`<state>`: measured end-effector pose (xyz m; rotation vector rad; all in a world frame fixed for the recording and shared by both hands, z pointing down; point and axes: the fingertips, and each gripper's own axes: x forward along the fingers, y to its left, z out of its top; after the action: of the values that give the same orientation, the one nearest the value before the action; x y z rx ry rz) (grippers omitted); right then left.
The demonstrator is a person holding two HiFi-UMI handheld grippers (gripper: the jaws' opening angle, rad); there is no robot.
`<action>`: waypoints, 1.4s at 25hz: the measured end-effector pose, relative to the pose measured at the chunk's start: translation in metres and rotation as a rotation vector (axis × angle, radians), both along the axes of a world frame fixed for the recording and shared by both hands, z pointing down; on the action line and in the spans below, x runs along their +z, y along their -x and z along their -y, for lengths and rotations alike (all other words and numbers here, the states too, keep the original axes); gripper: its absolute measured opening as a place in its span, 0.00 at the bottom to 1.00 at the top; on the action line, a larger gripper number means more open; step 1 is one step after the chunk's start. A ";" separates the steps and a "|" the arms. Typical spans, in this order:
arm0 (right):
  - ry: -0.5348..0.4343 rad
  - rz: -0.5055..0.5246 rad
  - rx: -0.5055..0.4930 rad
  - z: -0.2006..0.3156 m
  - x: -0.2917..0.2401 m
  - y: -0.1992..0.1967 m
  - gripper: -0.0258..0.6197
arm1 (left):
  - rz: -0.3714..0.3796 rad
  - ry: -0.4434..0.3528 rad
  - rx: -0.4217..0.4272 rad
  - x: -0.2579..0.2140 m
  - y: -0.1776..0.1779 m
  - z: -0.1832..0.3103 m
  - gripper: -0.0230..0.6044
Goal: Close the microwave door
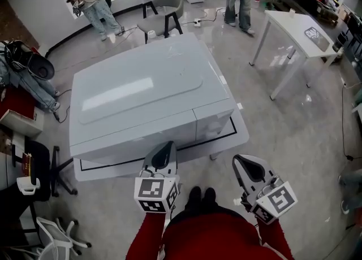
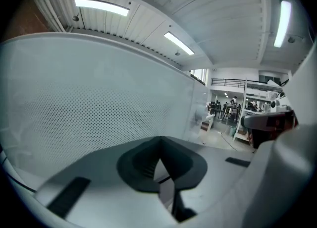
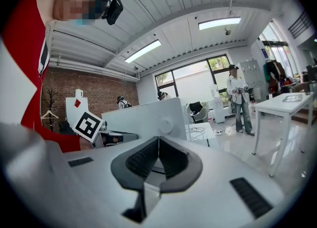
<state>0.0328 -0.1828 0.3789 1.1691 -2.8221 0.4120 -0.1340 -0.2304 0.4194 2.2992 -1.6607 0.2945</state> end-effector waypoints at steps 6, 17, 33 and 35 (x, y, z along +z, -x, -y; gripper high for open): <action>-0.040 0.045 -0.047 0.000 -0.011 0.006 0.06 | -0.088 -0.163 0.163 -0.035 -0.026 -0.016 0.05; -0.080 0.035 0.006 -0.007 -0.010 -0.031 0.06 | -0.130 -0.296 0.288 -0.069 -0.058 -0.056 0.05; -0.160 0.012 -0.011 -0.011 -0.012 -0.028 0.06 | -0.145 -0.277 0.299 -0.061 -0.066 -0.069 0.05; -0.155 0.011 -0.006 -0.011 -0.011 -0.028 0.06 | -0.146 -0.274 0.299 -0.061 -0.065 -0.070 0.05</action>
<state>0.0612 -0.1713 0.3678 1.1865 -2.9116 0.2023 -0.0686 -0.1606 0.3587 2.7007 -1.3572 -0.0442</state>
